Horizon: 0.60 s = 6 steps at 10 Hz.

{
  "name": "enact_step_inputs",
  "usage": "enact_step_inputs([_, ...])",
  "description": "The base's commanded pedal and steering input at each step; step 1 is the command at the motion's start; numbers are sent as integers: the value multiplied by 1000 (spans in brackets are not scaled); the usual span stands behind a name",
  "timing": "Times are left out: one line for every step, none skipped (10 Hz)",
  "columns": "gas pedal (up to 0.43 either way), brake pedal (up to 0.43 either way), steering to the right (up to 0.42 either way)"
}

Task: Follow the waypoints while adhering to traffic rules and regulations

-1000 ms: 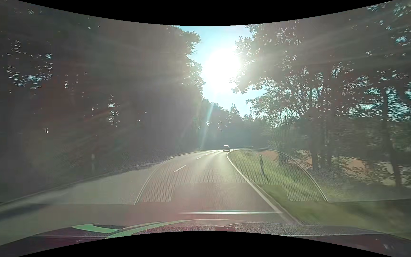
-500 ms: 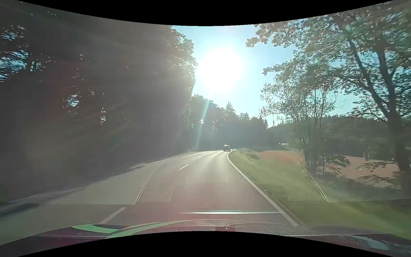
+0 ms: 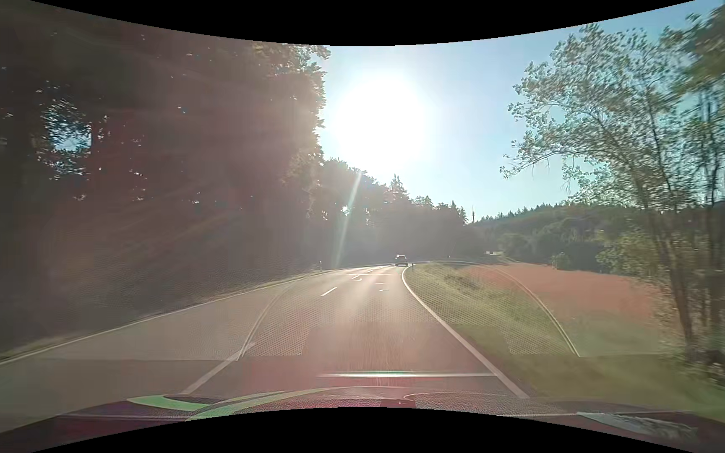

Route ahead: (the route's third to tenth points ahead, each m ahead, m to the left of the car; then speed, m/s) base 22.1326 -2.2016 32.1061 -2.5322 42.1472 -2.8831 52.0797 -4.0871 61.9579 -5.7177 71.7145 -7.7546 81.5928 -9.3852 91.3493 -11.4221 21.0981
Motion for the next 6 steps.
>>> enact_step_inputs([130, 0, 12])
enact_step_inputs([130, 0, 12])
enact_step_inputs([130, 0, 12])
enact_step_inputs([130, 0, 12])
enact_step_inputs([130, 0, 12])
enact_step_inputs([130, 0, 11])
